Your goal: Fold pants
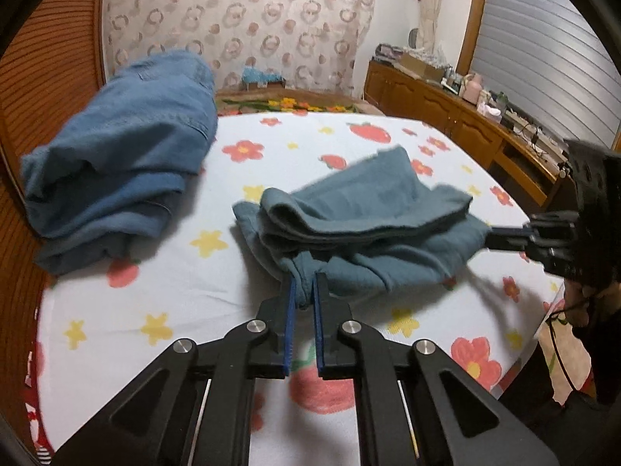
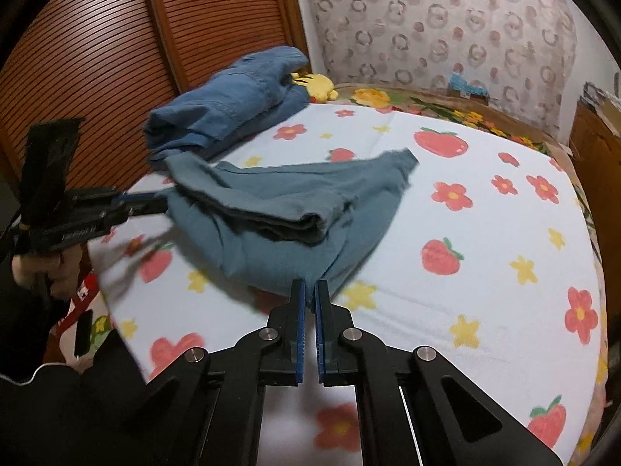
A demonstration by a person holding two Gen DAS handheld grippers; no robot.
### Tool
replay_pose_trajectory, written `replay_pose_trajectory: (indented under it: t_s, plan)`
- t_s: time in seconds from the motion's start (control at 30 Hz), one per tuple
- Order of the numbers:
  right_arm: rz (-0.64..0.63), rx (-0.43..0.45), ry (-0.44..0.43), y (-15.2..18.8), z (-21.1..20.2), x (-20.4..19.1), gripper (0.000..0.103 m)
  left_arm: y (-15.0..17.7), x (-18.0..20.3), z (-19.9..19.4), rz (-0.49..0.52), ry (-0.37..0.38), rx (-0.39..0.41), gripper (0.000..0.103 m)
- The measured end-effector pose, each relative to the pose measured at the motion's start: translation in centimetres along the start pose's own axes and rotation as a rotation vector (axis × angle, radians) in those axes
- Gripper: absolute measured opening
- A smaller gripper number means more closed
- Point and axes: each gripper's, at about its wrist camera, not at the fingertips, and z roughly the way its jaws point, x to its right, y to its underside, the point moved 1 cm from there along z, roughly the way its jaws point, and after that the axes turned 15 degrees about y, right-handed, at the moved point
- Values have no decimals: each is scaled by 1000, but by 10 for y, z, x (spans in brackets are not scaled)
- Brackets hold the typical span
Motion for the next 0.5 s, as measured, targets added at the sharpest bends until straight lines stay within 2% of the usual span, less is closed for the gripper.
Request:
replay_pose_trajectory:
  t_s: [0.13, 0.23, 0.33, 0.5]
  plan:
    - [-5, 14, -14, 10, -14, -11, 4, 5, -7, -9, 0, -25, -1, 9]
    - [-6, 23, 33, 16, -17, -16, 3, 15, -16, -8, -10, -31, -21, 9]
    - [6, 8, 61, 22, -13, -16, 3, 26, -20, -3, -23, -32, -45, 9]
    - [12, -14, 55, 27, -9, -20, 3, 33, -19, 1, -34, -22, -52, 9]
